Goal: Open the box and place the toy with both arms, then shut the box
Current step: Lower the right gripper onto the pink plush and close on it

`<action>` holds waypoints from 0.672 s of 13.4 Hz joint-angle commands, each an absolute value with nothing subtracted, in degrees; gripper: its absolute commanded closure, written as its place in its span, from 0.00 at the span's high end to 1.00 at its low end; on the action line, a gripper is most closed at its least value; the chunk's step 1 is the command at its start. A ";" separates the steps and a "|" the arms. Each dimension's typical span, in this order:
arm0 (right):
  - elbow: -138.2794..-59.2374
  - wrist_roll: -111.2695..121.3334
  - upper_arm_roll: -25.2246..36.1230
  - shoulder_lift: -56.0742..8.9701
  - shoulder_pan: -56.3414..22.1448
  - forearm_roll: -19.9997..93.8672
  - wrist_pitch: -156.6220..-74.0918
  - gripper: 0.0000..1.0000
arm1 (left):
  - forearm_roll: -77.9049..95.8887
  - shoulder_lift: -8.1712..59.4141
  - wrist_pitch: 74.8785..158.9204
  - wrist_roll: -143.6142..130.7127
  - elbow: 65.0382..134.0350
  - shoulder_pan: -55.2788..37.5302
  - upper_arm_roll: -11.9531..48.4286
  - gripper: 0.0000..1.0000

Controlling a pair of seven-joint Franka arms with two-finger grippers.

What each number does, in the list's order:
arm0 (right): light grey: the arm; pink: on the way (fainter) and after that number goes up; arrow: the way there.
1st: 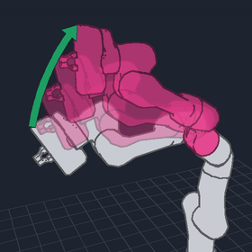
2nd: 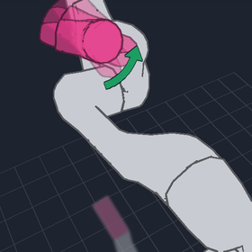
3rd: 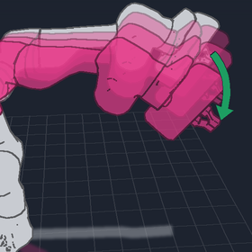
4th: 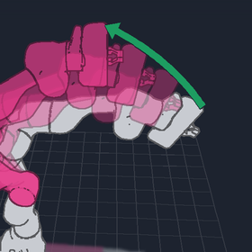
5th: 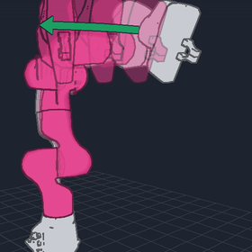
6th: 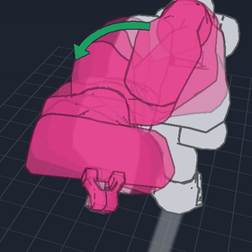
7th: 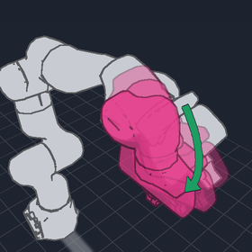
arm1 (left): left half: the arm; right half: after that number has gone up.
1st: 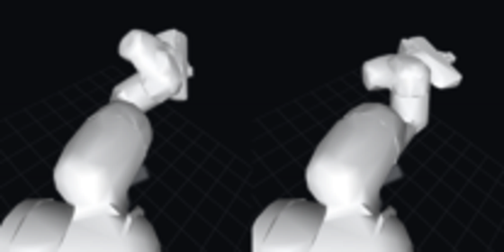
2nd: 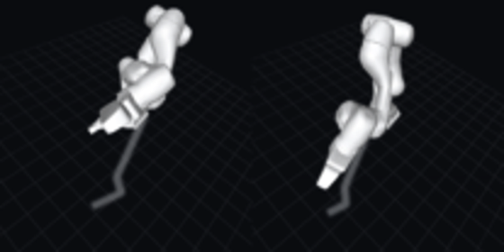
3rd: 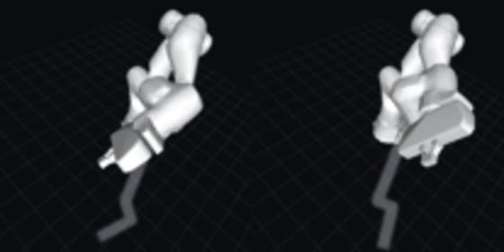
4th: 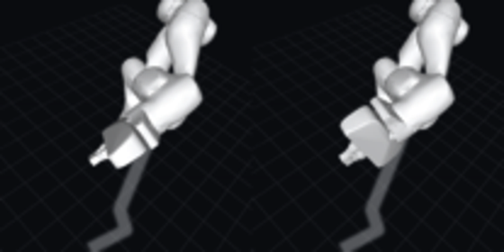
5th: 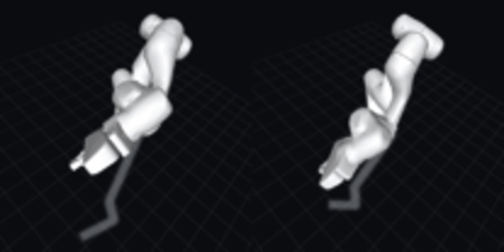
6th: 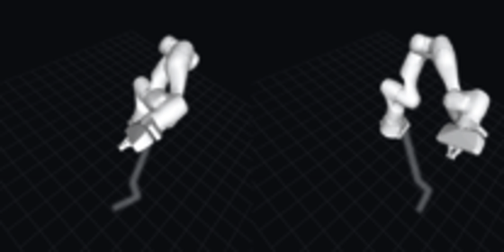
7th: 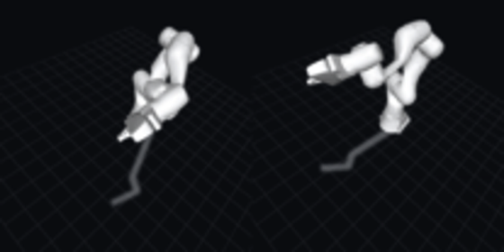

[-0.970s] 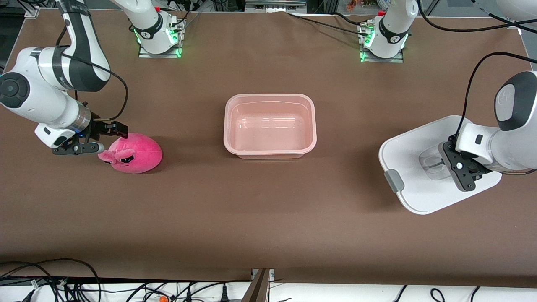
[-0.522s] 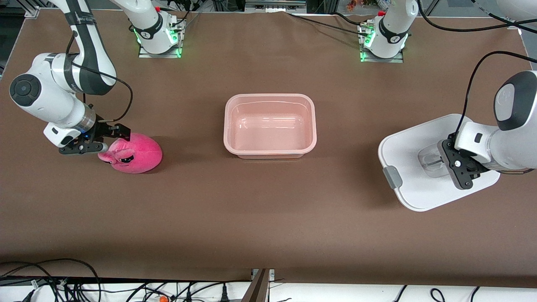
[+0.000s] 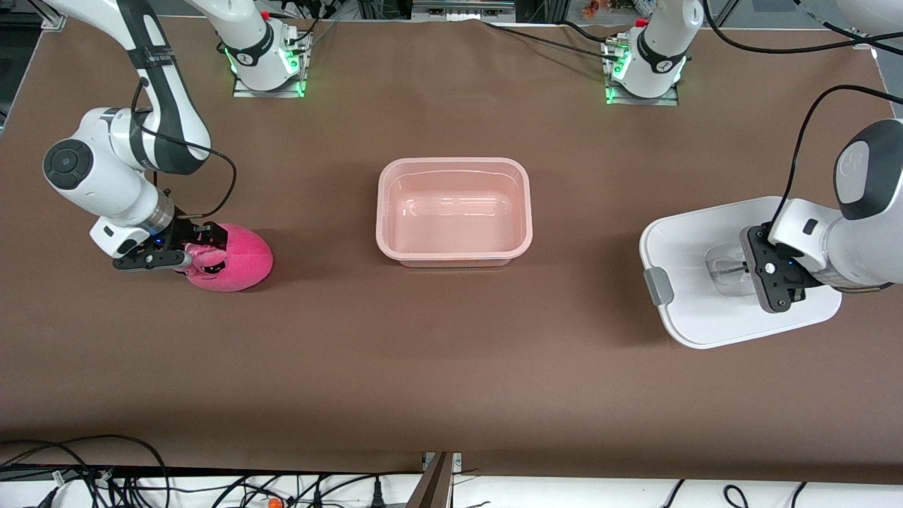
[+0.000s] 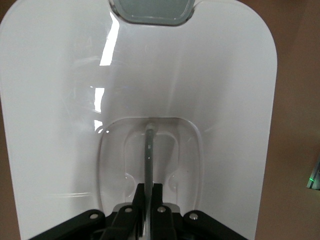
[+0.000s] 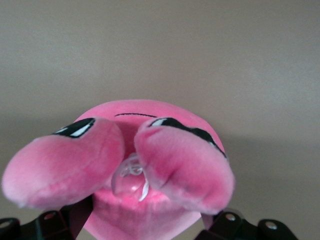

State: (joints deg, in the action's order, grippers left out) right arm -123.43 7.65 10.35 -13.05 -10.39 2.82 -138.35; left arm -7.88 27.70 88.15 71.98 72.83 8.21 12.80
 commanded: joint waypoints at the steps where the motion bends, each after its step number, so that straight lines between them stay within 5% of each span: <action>1: -124.19 9.49 10.02 -12.39 -10.20 4.04 -139.31 0.30 | -8.17 27.42 87.01 73.74 71.54 7.82 13.18 0.00; 3: -123.93 9.49 10.02 -13.26 -10.28 4.04 -139.48 0.00 | -8.17 27.42 87.01 73.74 71.54 7.65 13.27 0.00; 9: -120.69 9.41 7.13 -12.05 -10.72 3.87 -136.95 0.00 | -8.18 27.42 87.01 73.92 71.63 8.00 13.18 0.00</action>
State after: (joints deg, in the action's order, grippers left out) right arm -122.55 8.32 9.27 -12.98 -10.64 2.82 -138.70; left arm -7.88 27.68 88.15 72.29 72.71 7.88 13.38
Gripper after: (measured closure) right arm 0.859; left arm 0.930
